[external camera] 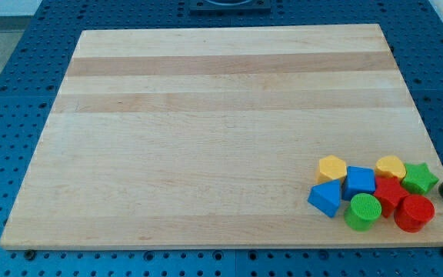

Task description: Separate the green star from the group of blocks

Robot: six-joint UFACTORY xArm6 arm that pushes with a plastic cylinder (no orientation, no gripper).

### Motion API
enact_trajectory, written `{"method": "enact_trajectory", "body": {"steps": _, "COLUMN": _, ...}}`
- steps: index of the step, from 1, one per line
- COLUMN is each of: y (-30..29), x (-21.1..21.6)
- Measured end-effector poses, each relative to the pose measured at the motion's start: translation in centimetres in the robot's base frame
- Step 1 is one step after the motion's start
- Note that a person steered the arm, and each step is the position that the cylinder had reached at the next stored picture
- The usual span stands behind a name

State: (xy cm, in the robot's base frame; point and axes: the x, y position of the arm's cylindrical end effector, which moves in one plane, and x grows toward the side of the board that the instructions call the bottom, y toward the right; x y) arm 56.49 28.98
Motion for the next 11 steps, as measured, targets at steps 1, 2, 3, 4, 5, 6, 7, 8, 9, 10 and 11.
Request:
{"method": "enact_trajectory", "body": {"steps": 1, "y": -0.3, "x": 0.0}}
{"method": "enact_trajectory", "body": {"steps": 2, "y": -0.3, "x": 0.3}}
{"method": "enact_trajectory", "body": {"steps": 3, "y": -0.6, "x": 0.3}}
{"method": "enact_trajectory", "body": {"steps": 4, "y": -1.7, "x": 0.6}}
{"method": "enact_trajectory", "body": {"steps": 5, "y": -2.5, "x": 1.6}}
{"method": "enact_trajectory", "body": {"steps": 6, "y": -3.4, "x": 1.6}}
{"method": "enact_trajectory", "body": {"steps": 7, "y": -5.8, "x": 0.5}}
{"method": "enact_trajectory", "body": {"steps": 8, "y": -6.5, "x": -2.4}}
{"method": "enact_trajectory", "body": {"steps": 9, "y": -6.9, "x": -5.5}}
{"method": "enact_trajectory", "body": {"steps": 10, "y": -7.6, "x": -9.0}}
{"method": "enact_trajectory", "body": {"steps": 11, "y": -8.0, "x": -12.6}}
